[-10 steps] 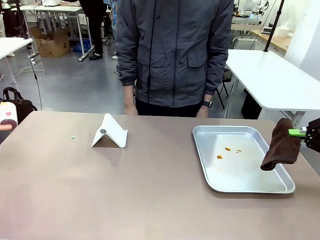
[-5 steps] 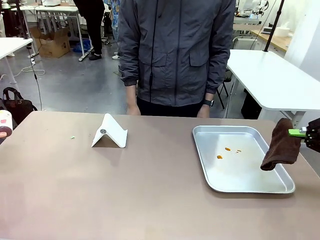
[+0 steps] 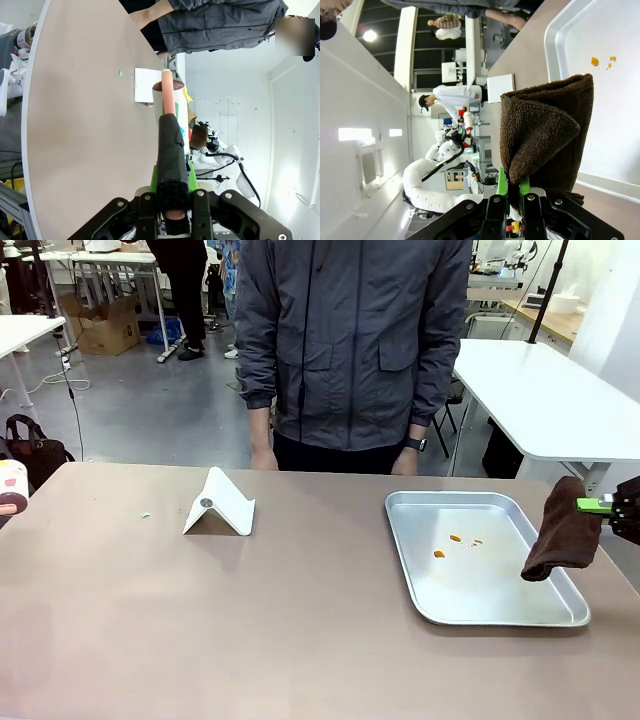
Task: Clean the surface of the table.
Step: If a person points to the right, clean the right side of the table with your right hand, and if they point to the left, clean the left side with your left hand.
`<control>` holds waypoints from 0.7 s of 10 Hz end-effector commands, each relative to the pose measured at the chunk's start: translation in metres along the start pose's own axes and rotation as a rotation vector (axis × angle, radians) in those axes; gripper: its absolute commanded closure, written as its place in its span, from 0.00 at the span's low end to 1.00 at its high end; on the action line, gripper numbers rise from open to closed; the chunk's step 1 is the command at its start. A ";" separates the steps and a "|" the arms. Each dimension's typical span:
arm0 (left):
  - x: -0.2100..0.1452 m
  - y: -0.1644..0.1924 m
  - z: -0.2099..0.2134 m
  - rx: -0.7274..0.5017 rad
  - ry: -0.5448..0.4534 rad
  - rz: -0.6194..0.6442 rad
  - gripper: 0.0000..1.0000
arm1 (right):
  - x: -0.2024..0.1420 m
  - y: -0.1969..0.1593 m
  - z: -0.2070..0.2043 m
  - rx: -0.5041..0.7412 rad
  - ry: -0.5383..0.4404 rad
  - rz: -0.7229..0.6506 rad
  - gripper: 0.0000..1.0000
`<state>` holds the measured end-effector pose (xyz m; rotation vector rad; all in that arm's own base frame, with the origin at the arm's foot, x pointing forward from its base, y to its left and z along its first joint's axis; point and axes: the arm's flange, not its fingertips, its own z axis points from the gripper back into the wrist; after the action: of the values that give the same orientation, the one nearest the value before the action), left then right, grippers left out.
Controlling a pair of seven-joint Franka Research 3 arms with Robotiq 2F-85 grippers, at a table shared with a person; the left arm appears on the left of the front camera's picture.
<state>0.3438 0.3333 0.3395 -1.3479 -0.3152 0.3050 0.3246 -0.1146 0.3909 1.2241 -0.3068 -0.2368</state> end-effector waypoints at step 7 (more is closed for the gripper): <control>0.070 0.005 -0.126 0.235 0.203 -0.013 0.78 | 0.000 0.007 0.002 0.014 -0.004 -0.016 1.00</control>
<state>0.4523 0.2455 0.3149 -1.1524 -0.1702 0.1749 0.3246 -0.1146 0.3909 1.2241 -0.3067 -0.2368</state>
